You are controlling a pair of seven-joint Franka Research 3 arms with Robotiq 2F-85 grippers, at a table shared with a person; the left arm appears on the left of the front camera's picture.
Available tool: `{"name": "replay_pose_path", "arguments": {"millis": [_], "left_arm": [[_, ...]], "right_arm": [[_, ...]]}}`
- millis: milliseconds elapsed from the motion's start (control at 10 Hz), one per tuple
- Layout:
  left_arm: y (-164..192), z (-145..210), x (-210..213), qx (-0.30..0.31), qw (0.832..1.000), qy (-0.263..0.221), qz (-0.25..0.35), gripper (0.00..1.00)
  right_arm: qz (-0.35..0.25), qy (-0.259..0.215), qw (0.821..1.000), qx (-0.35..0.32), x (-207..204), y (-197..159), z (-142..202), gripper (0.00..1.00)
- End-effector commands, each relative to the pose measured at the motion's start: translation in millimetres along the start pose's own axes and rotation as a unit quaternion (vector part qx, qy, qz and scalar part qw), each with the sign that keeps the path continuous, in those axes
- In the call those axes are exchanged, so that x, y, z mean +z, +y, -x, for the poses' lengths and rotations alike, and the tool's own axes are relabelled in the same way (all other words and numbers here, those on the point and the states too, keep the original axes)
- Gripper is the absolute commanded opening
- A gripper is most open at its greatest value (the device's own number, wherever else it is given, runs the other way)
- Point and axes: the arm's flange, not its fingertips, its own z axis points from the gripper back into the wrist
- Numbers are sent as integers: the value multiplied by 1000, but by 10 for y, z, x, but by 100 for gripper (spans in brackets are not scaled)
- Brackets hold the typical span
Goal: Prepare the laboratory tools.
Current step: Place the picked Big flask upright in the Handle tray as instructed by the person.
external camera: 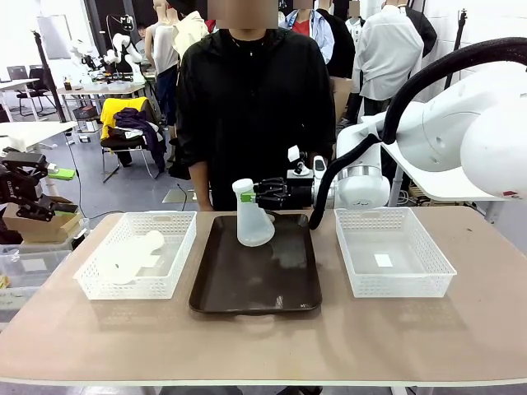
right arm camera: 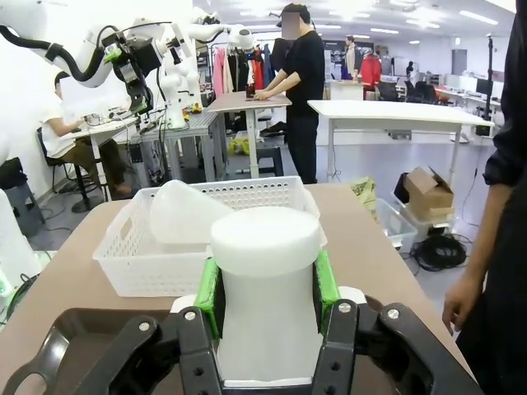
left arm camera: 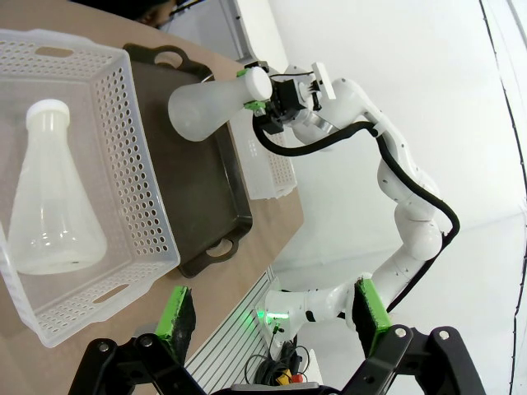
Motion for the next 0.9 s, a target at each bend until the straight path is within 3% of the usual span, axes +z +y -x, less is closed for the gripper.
{"name": "replay_pose_path", "arguments": {"millis": [0,500,600,800], "left_arm": [[-5,6,10,-8,1000,-1,0,100],[-5,6,10,-8,1000,-1,0,100],[-5,6,10,-8,1000,-1,0,100],[-5,6,10,-8,1000,-1,0,100]], "right_arm": [[4,-20,1000,13,-46,-15,-16,7],[18,-14,1000,-22,-15,0,109,89],[21,-12,999,-27,-7,6,103,100],[24,0,999,-37,54,16,103,100]]}}
